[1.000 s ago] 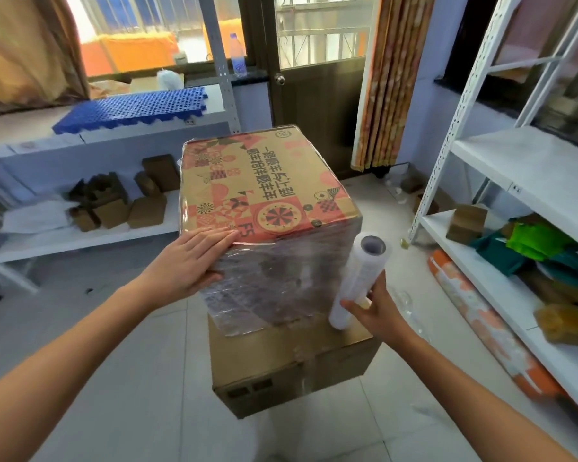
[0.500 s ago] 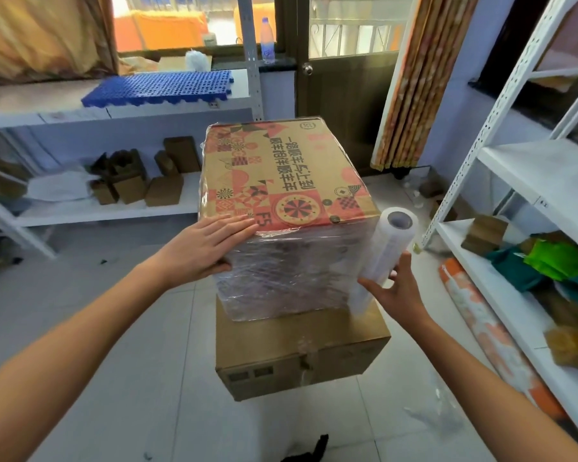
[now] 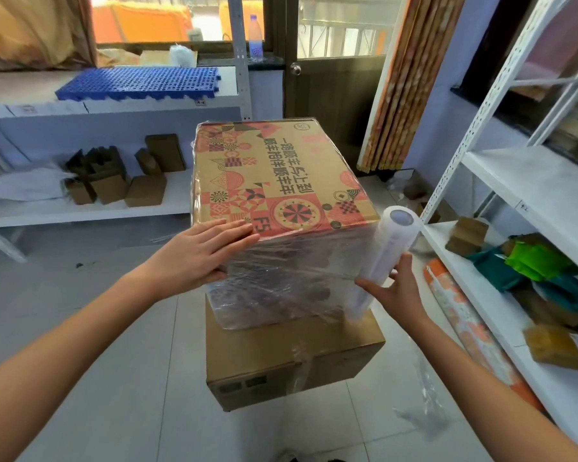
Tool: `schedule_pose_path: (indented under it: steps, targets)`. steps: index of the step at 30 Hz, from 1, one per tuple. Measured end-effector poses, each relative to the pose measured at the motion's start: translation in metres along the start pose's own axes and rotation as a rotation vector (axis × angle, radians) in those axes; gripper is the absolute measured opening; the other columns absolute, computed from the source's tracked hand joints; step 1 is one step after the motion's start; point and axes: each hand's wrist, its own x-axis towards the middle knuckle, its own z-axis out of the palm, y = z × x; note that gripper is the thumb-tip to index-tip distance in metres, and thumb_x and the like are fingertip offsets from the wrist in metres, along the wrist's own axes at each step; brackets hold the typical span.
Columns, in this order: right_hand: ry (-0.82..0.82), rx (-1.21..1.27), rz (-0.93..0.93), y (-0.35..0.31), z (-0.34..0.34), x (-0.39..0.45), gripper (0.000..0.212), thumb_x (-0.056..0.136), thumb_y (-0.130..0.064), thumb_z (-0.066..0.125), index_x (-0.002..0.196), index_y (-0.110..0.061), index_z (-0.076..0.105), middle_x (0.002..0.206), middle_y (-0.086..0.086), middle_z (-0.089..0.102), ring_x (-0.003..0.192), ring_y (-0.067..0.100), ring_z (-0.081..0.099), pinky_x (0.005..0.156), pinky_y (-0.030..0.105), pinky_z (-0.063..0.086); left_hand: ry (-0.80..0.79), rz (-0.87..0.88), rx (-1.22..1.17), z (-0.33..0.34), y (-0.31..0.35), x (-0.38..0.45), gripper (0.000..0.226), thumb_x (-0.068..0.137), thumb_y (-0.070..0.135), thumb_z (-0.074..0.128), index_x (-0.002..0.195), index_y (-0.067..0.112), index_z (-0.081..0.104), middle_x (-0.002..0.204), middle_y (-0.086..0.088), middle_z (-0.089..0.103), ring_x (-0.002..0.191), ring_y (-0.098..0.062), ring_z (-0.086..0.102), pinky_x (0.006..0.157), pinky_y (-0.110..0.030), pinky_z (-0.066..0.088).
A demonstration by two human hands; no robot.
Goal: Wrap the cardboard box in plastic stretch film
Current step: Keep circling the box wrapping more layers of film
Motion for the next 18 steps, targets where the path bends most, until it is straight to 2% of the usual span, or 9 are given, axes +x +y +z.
schedule_pose_path:
  steps: [3, 6, 9, 12, 14, 16, 18]
  targets:
    - [-0.006, -0.007, 0.054, 0.003, -0.001, 0.002, 0.088, 0.064, -0.033, 0.087, 0.13, -0.022, 0.03, 0.111, -0.007, 0.047, 0.099, 0.012, 0.052, 0.081, 0.026, 0.045, -0.011, 0.002, 0.009, 0.003, 0.0, -0.004, 0.067, 0.091, 0.04, 0.043, 0.148, 0.017, 0.018, 0.145, -0.011, 0.041, 0.132, -0.029, 0.042, 0.107, -0.049, 0.034]
    - [-0.034, -0.008, 0.08, 0.002, -0.004, 0.008, 0.099, 0.062, -0.028, 0.088, 0.137, -0.019, 0.024, 0.104, -0.009, 0.048, 0.088, 0.006, 0.052, 0.074, 0.021, 0.043, 0.013, 0.002, 0.027, 0.003, 0.004, 0.0, 0.076, 0.086, 0.035, 0.063, 0.147, 0.017, 0.021, 0.144, -0.012, 0.043, 0.131, -0.029, 0.043, 0.106, -0.05, 0.035]
    - [-0.13, -0.007, 0.02, -0.008, -0.006, 0.017, 0.095, 0.064, -0.031, 0.086, 0.134, -0.006, 0.028, 0.112, 0.001, 0.049, 0.099, 0.013, 0.052, 0.089, 0.036, 0.05, 0.005, -0.051, 0.103, -0.005, 0.007, 0.005, 0.085, 0.075, 0.03, 0.076, 0.143, 0.014, 0.027, 0.142, -0.015, 0.045, 0.131, -0.032, 0.042, 0.109, -0.05, 0.031]
    - [-0.157, -0.04, -0.058, -0.011, -0.008, 0.016, 0.09, 0.067, -0.031, 0.082, 0.136, -0.008, 0.029, 0.124, 0.007, 0.048, 0.112, 0.018, 0.05, 0.096, 0.039, 0.046, 0.158, -0.114, 0.13, -0.004, 0.032, 0.01, 0.067, 0.083, 0.023, 0.063, 0.14, 0.008, 0.031, 0.143, -0.02, 0.037, 0.135, -0.035, 0.032, 0.117, -0.044, 0.015]
    - [-0.163, -0.013, -0.01, -0.01, -0.011, 0.013, 0.096, 0.068, -0.03, 0.083, 0.14, -0.012, 0.023, 0.128, 0.006, 0.047, 0.116, 0.022, 0.049, 0.099, 0.043, 0.044, 0.24, 0.036, 0.135, 0.012, 0.065, 0.011, 0.047, 0.091, 0.017, 0.051, 0.135, 0.005, 0.039, 0.137, -0.015, 0.041, 0.132, -0.029, 0.034, 0.118, -0.039, 0.009]
    - [-0.131, -0.06, -0.065, -0.009, -0.014, 0.014, 0.095, 0.067, -0.033, 0.083, 0.139, -0.011, 0.025, 0.131, 0.01, 0.049, 0.117, 0.024, 0.051, 0.098, 0.044, 0.045, 0.065, 0.279, 0.292, 0.037, 0.094, 0.01, 0.044, 0.097, 0.018, 0.036, 0.139, 0.007, 0.04, 0.143, -0.009, 0.043, 0.139, -0.026, 0.028, 0.119, -0.041, 0.005]
    - [-0.135, -0.067, -0.09, -0.011, -0.016, 0.014, 0.093, 0.064, -0.041, 0.077, 0.136, -0.006, 0.03, 0.129, 0.014, 0.051, 0.118, 0.027, 0.053, 0.096, 0.043, 0.047, -0.148, 0.396, 0.437, 0.063, 0.102, 0.008, 0.049, 0.094, 0.024, 0.03, 0.141, 0.01, 0.038, 0.148, -0.006, 0.038, 0.141, -0.021, 0.023, 0.117, -0.041, 0.004]
